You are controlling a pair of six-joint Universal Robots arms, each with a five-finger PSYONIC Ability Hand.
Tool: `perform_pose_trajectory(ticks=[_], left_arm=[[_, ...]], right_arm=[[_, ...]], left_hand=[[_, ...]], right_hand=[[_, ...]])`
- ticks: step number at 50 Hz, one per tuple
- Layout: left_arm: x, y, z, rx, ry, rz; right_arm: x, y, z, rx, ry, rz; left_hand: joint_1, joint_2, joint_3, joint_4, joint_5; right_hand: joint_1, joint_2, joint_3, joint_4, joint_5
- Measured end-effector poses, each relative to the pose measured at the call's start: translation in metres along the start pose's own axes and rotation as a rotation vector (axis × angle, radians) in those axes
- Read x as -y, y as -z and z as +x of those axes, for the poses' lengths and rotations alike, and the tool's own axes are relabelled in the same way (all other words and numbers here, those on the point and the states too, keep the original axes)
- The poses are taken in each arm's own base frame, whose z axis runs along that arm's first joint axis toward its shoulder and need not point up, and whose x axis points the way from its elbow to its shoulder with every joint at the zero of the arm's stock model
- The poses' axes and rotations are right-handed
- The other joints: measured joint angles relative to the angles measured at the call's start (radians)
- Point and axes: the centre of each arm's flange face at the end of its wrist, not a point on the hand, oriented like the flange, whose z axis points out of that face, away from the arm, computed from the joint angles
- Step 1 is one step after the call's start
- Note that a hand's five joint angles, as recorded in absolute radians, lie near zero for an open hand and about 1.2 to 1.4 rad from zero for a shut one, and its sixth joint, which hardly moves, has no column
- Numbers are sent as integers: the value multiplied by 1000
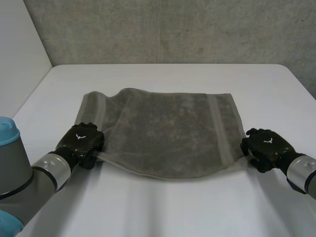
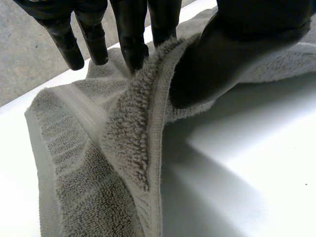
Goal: Fold the towel.
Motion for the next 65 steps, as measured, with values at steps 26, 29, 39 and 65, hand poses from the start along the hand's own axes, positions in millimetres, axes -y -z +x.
perform_pose_trajectory(ticks=[26, 29, 39, 65], left_arm=[[1, -2, 4, 11, 20, 37], [-3, 1, 7, 8, 22, 22], [-13, 15, 12, 18, 24, -14], [-27, 8, 16, 19, 17, -66]], right_arm=[[22, 8, 56, -101, -83, 54], [21, 7, 55, -97, -84, 53], [22, 5, 57, -102, -84, 54], [23, 4, 60, -124, -151, 52]], left_hand=[[-1021, -1059, 0, 0, -1072], [-1021, -1007, 0, 0, -1016], [-1020, -987, 0, 0, -995], [-747, -761, 0, 0, -773]], right_hand=[[0, 0, 0, 0, 0], [0, 0, 0, 0, 0], [0, 0, 0, 0, 0], [0, 0, 0, 0, 0]])
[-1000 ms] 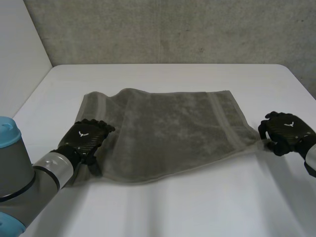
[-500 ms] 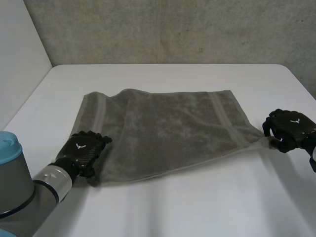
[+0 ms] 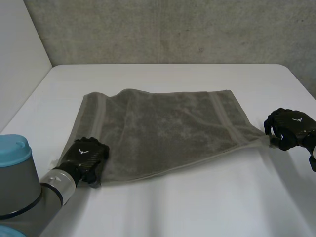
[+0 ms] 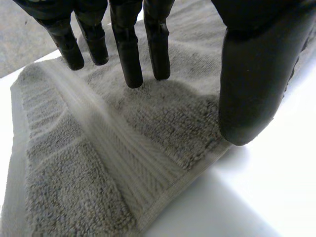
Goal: Fold the towel.
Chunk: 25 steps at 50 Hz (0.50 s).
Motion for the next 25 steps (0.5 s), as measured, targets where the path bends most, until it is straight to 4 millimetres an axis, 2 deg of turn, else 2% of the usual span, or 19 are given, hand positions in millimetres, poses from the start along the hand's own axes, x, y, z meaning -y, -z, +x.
perform_pose_trajectory(ticks=[11, 19, 25], left_arm=[[-10, -8, 3, -4, 0, -40], [-8, -11, 2, 9, -5, -21], [-7, -16, -3, 42, -7, -15]], right_arm=[[-1, 0, 0, 2, -1, -2], [-1, 0, 0, 0, -1, -1], [0, 0, 2, -7, -1, 1]], left_hand=[[0, 0, 0, 0, 1], [15, 15, 0, 0, 14], [114, 113, 0, 0, 98]], right_hand=[[0, 0, 0, 0, 0], [0, 0, 0, 0, 0], [0, 0, 0, 0, 0]])
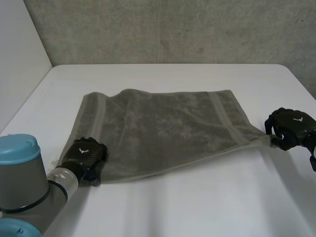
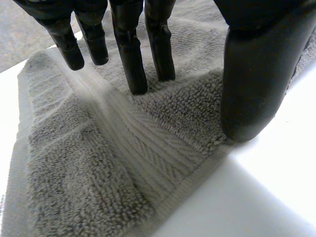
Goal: Fold the towel.
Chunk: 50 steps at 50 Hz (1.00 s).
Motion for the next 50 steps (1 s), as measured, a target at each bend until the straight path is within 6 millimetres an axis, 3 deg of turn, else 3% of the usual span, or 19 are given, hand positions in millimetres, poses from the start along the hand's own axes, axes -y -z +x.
perform_pose_trajectory(ticks=[11, 21, 30, 50], left_arm=[[-2, -5, -15, 49, 17, -13], [1, 7, -30, 72, 41, -41], [2, 5, -45, 86, 54, -42], [-10, -2, -34, 46, 44, -80]], right_arm=[[1, 0, 4, -11, 1, 3], [1, -1, 4, -10, 3, 4], [2, -1, 3, -7, 4, 4], [1, 0, 3, -4, 4, 1]], left_hand=[[6, 6, 0, 0, 1], [-6, 2, 0, 0, -2], [-9, 1, 0, 0, -2], [27, 30, 0, 0, 33]], right_hand=[[0, 0, 0, 0, 0], [5, 0, 0, 0, 0], [5, 0, 0, 0, 0], [5, 4, 0, 0, 0]])
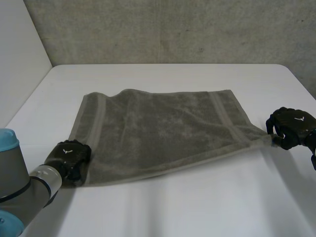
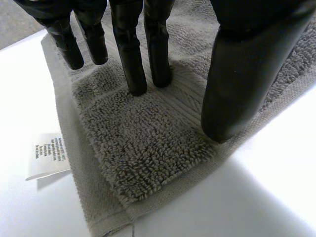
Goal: Fold the towel.
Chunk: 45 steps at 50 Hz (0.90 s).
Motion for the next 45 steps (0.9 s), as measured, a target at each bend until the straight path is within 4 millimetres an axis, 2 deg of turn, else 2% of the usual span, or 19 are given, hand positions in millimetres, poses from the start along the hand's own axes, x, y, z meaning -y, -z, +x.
perform_pose_trajectory(ticks=[3, 7, 10, 16, 24, 30, 35, 45], left_arm=[[-1, -2, 1, -4, -1, -4], [-4, -5, 2, -8, 0, -13], [-4, -6, 1, -8, 2, -16], [0, -5, -1, -3, 9, -4], [19, 2, -3, -16, 9, 72], [26, 7, -3, -27, 9, 91], [28, 14, -4, -39, 13, 69], [34, 41, 0, -149, 42, 3]], right_arm=[[0, 0, 0, 1, 0, -1], [-2, -1, 0, 2, -2, -4], [-2, -1, -1, 3, -3, -6], [-3, -1, -1, 5, -4, -8], [-3, -1, 0, 3, -8, -8], [-2, 2, 0, 11, -19, -23], [-1, 11, 3, 27, -33, -61], [9, 44, 19, 85, 37, -131]], left_hand=[[132, 159, 0, 0, 149], [226, 503, 0, 0, 518], [226, 557, 0, 0, 639], [226, 557, 0, 0, 643], [226, 579, 0, 0, 643], [226, 582, 0, 0, 643], [226, 582, 0, 0, 643], [226, 582, 0, 0, 643]], right_hand=[[0, 0, 0, 0, 0], [0, 0, 0, 0, 0], [0, 0, 0, 0, 0], [0, 0, 0, 0, 0], [0, 0, 0, 0, 0], [0, 0, 0, 0, 0], [0, 0, 0, 0, 0], [0, 0, 0, 0, 0]])
